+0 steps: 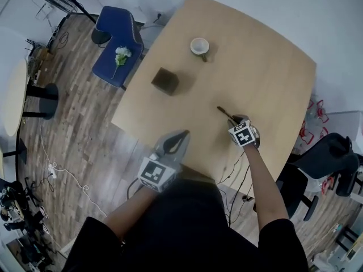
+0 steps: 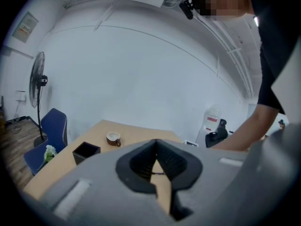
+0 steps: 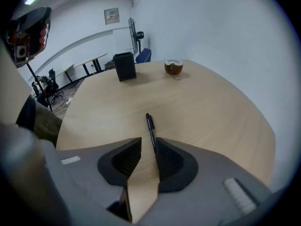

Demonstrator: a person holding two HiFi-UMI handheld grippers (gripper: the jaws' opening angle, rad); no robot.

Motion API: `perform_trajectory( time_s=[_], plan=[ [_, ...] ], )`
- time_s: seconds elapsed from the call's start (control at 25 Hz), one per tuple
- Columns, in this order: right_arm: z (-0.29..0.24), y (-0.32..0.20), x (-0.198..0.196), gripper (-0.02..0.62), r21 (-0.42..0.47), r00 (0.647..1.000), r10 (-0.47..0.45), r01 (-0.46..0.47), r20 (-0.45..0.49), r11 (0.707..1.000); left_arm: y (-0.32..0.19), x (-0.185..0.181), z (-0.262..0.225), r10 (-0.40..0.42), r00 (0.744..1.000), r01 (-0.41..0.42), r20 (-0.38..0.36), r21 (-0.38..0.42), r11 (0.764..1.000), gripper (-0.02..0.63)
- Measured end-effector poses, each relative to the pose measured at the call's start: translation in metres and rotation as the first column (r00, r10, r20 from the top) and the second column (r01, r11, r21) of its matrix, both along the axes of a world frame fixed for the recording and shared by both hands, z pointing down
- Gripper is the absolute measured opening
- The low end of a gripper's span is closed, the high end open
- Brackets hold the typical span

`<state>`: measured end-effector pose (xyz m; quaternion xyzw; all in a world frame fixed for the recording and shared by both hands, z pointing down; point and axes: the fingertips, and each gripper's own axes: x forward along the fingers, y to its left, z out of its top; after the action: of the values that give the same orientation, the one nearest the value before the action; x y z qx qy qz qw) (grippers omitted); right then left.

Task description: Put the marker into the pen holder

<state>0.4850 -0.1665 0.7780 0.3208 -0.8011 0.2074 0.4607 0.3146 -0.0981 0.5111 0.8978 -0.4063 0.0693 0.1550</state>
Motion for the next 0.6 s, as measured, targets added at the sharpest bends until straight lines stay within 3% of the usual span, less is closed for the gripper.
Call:
perform_trajectory(
  time_s=[0.28, 0.48, 0.6],
  plan=[
    [0.025, -0.012, -0.018, 0.098, -0.067, 0.996, -0.063, 0.059, -0.059, 0.996, 0.013, -0.017, 0.003, -0.048, 0.999, 0.048, -0.001, -0.017, 0.999, 0.005],
    [0.039, -0.018, -0.022, 0.107, -0.077, 0.974, -0.174, 0.164, -0.146, 0.983, 0.023, -0.03, 0.003, -0.072, 0.997, 0.072, 0.029, 0.018, 0.997, 0.003],
    [0.044, -0.019, -0.023, 0.103, -0.103, 0.973, -0.189, 0.176, -0.132, 0.979, 0.025, -0.039, 0.004, -0.097, 0.995, 0.097, 0.035, 0.009, 0.995, 0.005]
  ],
)
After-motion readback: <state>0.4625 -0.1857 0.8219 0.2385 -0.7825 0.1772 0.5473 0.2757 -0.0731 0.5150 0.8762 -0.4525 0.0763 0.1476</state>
